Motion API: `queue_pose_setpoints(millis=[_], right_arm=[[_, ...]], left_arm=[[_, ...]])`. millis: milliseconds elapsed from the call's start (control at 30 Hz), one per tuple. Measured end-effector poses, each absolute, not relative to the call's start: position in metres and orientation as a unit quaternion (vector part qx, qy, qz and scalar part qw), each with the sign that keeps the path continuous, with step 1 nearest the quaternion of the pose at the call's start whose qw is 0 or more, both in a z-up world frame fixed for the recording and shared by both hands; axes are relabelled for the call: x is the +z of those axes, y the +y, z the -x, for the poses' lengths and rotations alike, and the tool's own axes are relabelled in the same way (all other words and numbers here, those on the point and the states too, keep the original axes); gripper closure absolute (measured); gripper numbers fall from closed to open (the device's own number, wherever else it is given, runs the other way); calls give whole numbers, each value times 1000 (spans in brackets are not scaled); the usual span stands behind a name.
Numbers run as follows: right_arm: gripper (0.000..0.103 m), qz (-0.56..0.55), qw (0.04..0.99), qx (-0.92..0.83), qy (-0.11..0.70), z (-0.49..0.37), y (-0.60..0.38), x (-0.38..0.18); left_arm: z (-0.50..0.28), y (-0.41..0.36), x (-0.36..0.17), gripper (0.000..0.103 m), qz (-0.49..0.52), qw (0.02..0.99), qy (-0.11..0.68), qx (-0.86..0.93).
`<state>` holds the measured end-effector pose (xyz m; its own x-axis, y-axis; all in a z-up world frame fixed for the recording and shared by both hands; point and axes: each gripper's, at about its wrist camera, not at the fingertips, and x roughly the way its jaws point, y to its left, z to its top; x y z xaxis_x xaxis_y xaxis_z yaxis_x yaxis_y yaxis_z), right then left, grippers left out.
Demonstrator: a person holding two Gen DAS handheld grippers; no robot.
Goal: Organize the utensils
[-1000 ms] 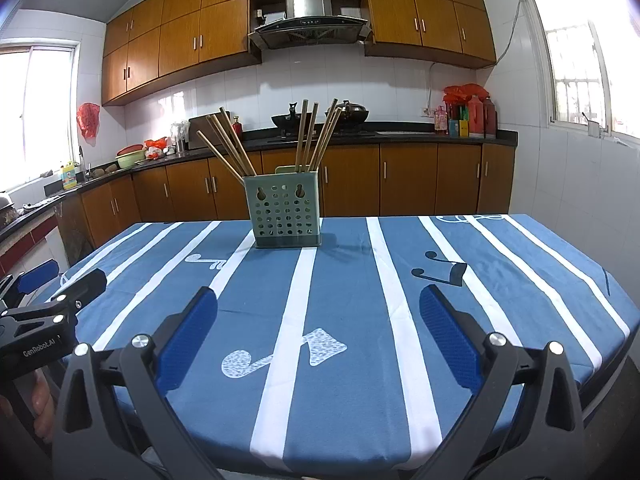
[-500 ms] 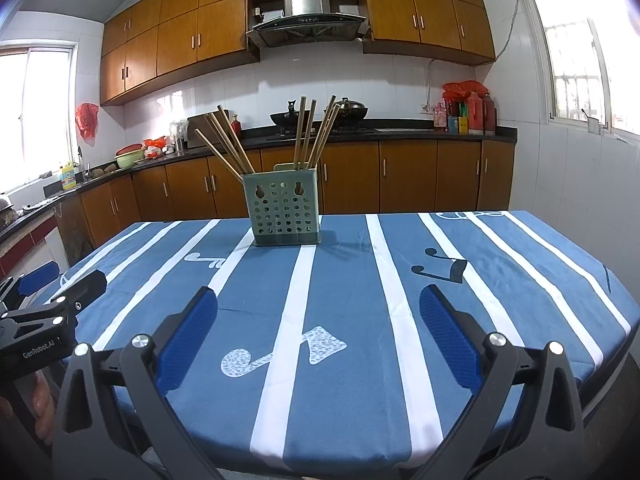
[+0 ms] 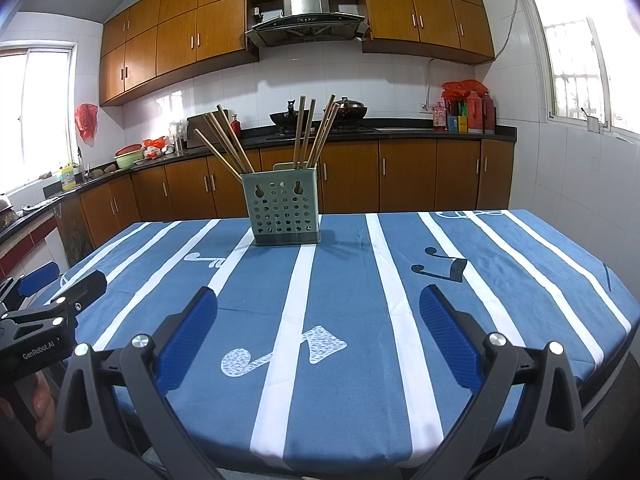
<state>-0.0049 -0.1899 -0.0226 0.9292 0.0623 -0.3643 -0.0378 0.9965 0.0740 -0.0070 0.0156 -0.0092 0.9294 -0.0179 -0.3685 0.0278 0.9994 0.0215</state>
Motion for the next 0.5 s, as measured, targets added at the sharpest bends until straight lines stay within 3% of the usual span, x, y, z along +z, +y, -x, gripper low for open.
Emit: queue_pose_setpoints(millis=[500], right_arm=[[4, -34, 981, 25, 187, 5, -190, -22]], left_arm=[[6, 16, -9, 2, -13, 982, 188, -12]])
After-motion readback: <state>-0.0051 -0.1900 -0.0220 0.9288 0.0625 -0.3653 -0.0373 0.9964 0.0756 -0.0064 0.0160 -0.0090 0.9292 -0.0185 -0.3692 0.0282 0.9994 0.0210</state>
